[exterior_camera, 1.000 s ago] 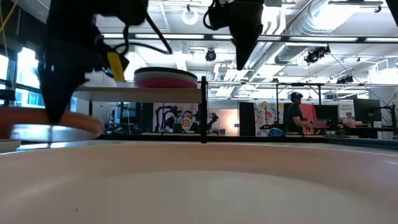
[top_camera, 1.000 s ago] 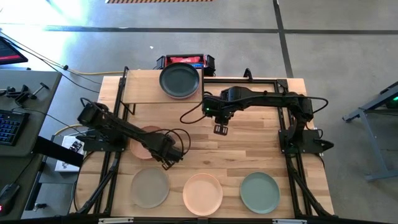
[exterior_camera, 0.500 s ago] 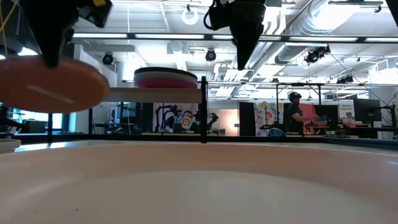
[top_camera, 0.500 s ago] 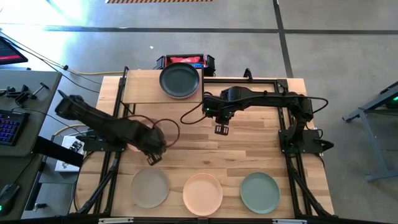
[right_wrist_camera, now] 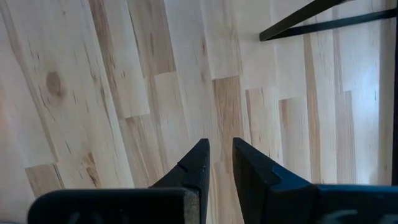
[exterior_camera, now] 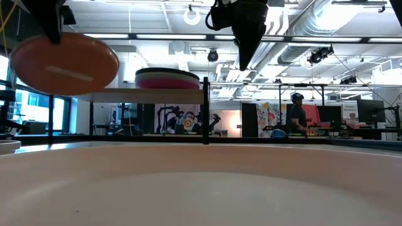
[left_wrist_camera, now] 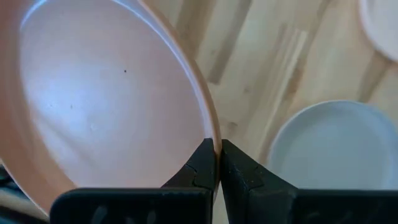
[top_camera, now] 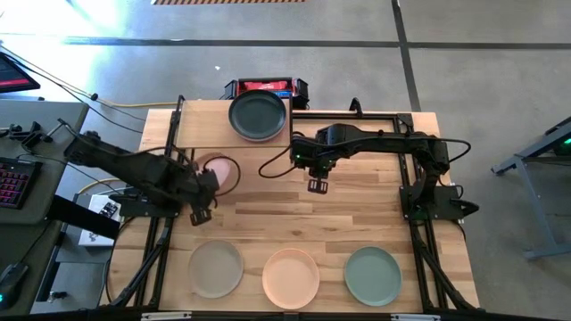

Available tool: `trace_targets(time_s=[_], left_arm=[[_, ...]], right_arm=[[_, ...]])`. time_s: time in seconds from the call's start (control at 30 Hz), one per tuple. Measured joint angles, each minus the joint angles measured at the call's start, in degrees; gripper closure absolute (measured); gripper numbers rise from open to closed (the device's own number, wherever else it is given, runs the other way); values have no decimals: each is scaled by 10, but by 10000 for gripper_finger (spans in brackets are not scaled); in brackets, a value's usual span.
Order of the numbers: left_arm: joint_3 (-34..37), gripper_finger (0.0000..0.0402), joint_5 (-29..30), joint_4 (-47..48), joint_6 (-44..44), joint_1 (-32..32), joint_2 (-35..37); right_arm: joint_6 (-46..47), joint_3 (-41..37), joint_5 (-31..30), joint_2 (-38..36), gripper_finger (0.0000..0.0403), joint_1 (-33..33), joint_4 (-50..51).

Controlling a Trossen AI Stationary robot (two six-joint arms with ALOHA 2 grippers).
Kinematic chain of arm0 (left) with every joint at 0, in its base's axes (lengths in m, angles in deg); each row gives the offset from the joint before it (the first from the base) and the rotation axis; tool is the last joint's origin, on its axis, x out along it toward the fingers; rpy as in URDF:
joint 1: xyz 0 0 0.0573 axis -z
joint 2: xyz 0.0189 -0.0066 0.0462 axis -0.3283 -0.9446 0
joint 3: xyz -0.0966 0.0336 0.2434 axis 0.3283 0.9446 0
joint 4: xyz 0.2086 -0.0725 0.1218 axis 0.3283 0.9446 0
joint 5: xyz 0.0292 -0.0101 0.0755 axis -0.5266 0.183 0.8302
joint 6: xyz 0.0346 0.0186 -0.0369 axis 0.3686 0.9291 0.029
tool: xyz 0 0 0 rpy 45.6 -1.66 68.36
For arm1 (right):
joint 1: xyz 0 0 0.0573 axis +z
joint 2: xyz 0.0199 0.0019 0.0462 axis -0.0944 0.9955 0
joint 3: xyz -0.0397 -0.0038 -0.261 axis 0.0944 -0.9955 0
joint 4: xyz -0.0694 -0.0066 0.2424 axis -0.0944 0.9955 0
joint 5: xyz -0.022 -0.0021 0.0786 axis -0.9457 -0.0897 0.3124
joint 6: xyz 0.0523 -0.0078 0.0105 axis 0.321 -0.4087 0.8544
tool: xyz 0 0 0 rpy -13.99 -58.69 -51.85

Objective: Place and stack plates onto a shelf
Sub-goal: Put the brown plate on the shelf

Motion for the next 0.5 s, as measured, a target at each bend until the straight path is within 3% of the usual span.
trace_targets(time_s=[0.37,0.5], left_arm=[[0,400,114,46,175,-38,32],[0,400,140,86,201,-74,32]], right_arm=[[0,0,0,0,357,0,-4],[0,0,0,0,357,0,-8]])
